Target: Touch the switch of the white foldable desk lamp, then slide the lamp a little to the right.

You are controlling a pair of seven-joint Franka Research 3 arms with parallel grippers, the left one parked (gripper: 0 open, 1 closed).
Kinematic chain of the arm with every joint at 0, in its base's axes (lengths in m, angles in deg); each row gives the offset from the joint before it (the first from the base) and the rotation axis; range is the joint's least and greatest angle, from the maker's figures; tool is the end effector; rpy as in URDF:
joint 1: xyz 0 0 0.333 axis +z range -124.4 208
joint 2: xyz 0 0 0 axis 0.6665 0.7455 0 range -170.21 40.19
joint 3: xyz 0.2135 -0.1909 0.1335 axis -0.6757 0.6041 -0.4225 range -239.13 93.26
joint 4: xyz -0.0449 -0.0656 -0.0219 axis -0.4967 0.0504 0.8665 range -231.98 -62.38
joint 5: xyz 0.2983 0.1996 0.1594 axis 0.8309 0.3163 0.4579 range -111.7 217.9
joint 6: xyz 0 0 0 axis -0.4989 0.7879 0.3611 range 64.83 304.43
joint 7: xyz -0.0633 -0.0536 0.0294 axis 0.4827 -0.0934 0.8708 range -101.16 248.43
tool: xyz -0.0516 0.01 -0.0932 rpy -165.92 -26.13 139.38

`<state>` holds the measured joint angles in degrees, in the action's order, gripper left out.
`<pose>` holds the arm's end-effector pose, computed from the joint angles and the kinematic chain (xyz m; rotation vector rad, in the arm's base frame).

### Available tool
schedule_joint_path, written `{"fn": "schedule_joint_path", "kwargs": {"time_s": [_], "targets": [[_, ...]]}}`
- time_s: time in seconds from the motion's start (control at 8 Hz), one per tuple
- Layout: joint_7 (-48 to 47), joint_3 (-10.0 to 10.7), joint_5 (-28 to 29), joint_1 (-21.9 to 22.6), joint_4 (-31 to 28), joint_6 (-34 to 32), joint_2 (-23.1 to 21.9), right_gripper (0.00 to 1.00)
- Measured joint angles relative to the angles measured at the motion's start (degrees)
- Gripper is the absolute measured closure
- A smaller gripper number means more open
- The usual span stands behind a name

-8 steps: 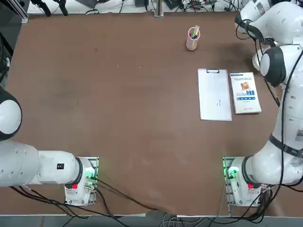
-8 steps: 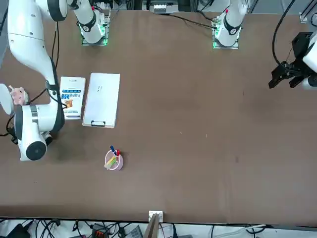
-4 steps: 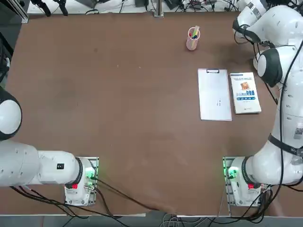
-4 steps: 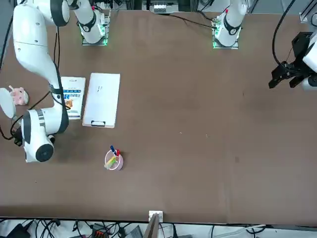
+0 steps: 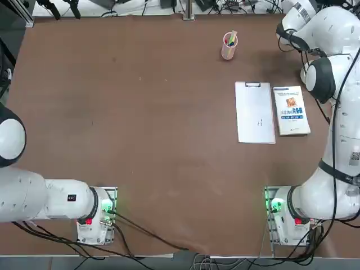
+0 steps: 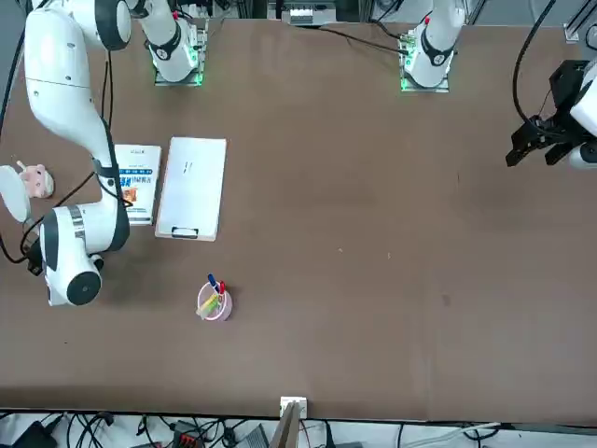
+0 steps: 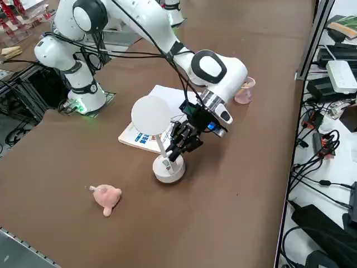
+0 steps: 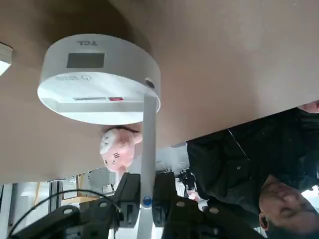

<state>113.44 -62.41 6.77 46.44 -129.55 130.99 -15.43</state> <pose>0.6924 -0.1167 0.2395 2.0522 0.9720 -1.0466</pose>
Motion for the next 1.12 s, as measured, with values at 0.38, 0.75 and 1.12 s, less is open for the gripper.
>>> {"fn": "schedule_joint_path", "kwargs": {"time_s": [0.38,0.75,1.12], "targets": [[-0.05,0.00,0.03,-0.03,0.38,0.00,0.41,0.84],[-1.40,0.00,0.04,-0.03,0.39,0.01,0.44,0.82],[-2.11,0.00,0.05,-0.02,0.48,0.00,0.46,0.55]]}}
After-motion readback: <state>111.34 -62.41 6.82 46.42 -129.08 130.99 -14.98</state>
